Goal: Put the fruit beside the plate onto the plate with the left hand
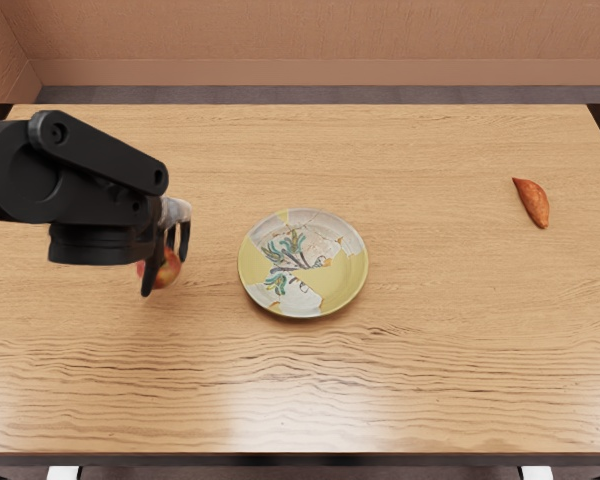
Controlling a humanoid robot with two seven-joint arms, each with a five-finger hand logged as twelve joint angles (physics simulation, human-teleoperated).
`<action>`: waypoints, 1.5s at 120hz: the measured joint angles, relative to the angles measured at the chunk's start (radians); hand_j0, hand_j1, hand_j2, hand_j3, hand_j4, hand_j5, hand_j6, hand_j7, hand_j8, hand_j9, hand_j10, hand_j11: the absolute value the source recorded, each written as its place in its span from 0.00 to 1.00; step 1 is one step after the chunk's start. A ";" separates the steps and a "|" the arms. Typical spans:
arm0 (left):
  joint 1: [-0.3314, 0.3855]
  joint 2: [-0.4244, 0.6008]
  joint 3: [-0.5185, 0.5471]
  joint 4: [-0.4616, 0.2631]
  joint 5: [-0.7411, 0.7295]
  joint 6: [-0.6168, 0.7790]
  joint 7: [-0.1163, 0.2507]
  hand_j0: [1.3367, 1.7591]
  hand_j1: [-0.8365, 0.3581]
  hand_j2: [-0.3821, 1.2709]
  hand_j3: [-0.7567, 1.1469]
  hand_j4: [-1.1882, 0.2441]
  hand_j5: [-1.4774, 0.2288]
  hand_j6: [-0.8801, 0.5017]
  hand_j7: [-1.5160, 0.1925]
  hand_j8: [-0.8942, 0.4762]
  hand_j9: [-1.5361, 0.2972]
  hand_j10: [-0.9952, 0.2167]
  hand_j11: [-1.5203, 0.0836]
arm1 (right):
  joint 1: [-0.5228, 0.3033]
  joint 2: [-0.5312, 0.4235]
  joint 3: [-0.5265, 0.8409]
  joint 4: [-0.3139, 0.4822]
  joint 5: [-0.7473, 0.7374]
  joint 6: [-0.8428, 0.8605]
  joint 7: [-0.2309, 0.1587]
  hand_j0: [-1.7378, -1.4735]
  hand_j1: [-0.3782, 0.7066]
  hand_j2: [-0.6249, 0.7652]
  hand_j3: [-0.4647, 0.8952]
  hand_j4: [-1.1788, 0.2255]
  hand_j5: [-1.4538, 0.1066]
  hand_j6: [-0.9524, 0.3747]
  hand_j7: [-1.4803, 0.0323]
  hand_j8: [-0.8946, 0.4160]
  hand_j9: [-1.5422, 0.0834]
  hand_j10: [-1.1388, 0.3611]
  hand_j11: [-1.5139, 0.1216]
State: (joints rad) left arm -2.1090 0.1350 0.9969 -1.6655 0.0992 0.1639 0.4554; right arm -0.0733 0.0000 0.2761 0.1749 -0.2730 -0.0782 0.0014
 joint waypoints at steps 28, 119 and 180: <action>-0.105 -0.006 -0.048 0.000 -0.042 -0.029 0.001 0.75 0.30 0.83 0.40 0.32 0.14 0.38 0.20 0.35 0.21 0.11 0.22 | 0.000 0.000 0.000 0.000 0.000 0.000 0.000 0.30 0.07 0.44 0.34 0.81 0.90 0.69 0.95 0.66 0.92 0.74 0.90; -0.122 -0.135 -0.190 0.106 -0.085 0.077 0.006 0.76 0.56 0.38 0.40 0.52 0.51 0.38 0.54 0.36 0.51 0.45 0.57 | 0.000 0.000 0.000 0.000 0.000 0.000 0.000 0.30 0.07 0.44 0.34 0.81 0.90 0.69 0.95 0.66 0.92 0.74 0.90; 0.312 0.562 -0.561 0.163 -0.133 -0.481 0.005 0.76 0.73 0.27 0.40 0.65 0.66 0.45 0.69 0.46 0.65 0.60 0.73 | 0.000 0.000 0.000 0.000 0.000 0.000 0.000 0.30 0.07 0.44 0.34 0.81 0.90 0.69 0.95 0.66 0.92 0.74 0.90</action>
State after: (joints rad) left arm -1.7965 0.6966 0.4361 -1.5029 -0.0335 -0.3172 0.4602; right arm -0.0735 0.0000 0.2761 0.1749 -0.2731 -0.0782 0.0015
